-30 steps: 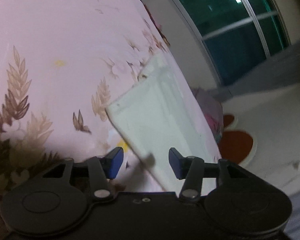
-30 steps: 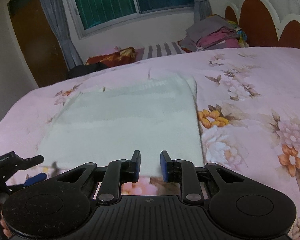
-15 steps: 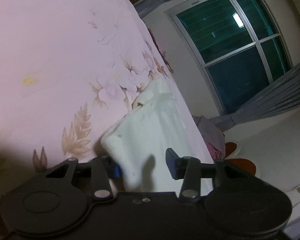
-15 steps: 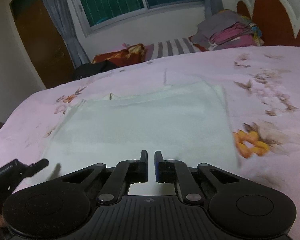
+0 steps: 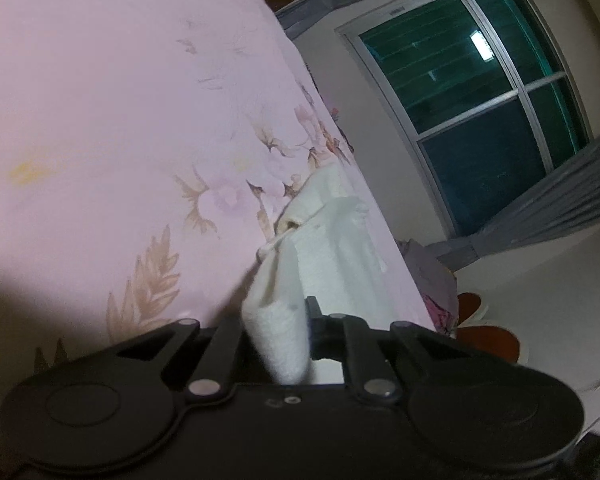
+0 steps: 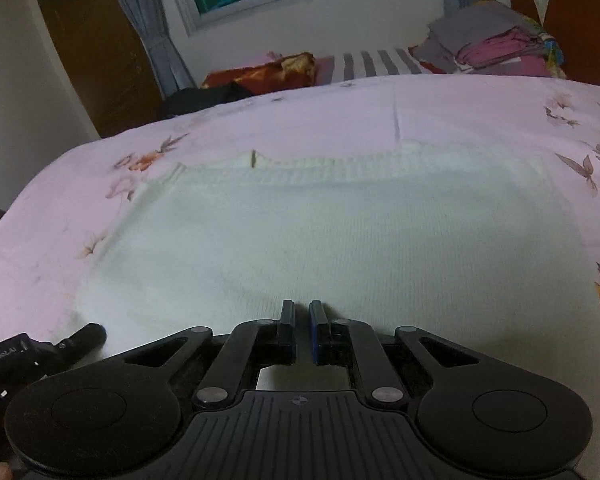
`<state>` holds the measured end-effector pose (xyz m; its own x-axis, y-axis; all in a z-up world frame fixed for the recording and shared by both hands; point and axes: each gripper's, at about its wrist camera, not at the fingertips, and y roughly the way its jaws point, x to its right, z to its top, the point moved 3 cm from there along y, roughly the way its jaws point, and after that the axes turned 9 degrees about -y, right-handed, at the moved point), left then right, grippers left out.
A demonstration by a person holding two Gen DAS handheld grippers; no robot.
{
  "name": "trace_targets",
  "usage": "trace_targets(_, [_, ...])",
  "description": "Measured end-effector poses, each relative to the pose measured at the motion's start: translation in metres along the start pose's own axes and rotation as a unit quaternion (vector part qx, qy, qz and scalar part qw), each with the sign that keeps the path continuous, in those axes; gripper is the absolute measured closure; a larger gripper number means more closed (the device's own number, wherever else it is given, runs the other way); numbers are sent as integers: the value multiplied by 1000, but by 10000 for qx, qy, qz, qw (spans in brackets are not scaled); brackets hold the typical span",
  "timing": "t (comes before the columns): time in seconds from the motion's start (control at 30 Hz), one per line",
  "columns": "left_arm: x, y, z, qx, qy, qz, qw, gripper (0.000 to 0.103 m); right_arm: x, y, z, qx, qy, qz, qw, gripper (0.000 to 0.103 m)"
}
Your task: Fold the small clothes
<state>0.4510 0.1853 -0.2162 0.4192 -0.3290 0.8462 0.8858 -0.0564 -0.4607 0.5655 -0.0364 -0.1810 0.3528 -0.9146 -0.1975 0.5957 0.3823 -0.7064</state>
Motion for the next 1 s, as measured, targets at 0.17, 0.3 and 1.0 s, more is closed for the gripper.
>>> trace_targets(0.17, [1,-4,-2,50,-56,6,10000,89,7,2,1,-17,118,9,9999,96])
trace_targets(0.3, [4,-5,-1,102,-101,28,9999,86,9,3,2,-17,11,74,10000,95])
trace_targets(1.0, [202,-2,-166,-1007,4100,-278,9061,95,187,-106,0,949,1624,588,9804,95])
